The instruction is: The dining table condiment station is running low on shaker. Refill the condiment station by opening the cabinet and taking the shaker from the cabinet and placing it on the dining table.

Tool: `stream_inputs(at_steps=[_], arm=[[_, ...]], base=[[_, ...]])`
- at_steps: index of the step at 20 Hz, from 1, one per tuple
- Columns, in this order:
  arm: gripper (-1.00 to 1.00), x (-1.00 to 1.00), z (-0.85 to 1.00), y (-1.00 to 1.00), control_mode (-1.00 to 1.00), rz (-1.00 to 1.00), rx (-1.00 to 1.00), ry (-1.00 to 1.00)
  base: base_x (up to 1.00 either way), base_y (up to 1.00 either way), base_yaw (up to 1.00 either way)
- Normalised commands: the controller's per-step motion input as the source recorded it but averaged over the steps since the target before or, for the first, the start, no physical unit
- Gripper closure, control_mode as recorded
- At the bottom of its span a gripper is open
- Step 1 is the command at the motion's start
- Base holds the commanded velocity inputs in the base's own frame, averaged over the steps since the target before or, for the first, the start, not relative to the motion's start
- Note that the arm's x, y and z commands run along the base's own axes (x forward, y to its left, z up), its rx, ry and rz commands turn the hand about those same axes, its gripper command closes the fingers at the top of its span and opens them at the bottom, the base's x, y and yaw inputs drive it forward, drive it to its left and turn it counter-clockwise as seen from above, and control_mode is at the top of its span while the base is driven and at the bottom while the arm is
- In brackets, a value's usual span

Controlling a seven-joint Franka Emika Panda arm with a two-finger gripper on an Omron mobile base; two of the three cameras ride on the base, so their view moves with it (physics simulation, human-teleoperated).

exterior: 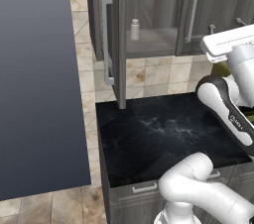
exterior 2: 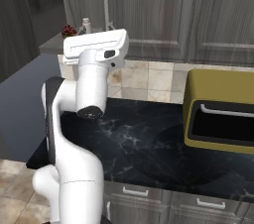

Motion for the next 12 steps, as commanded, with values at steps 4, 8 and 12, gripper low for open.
stream_inputs(at_steps=[4, 8, 12], arm=[[-1.0, 0.05, 0.25, 0.2, -1.0, 0.0, 0.03, 0.02], [-1.0, 0.1, 0.05, 0.24, -1.0, 0.0, 0.01, 0.0], [-1.0, 0.07, 0.0, 0.21, -1.0, 0.0, 0.02, 0.0]], base=[[0.0, 0.0, 0.0], [0.0, 0.0, 0.0], [0.0, 0.0, 0.0]])
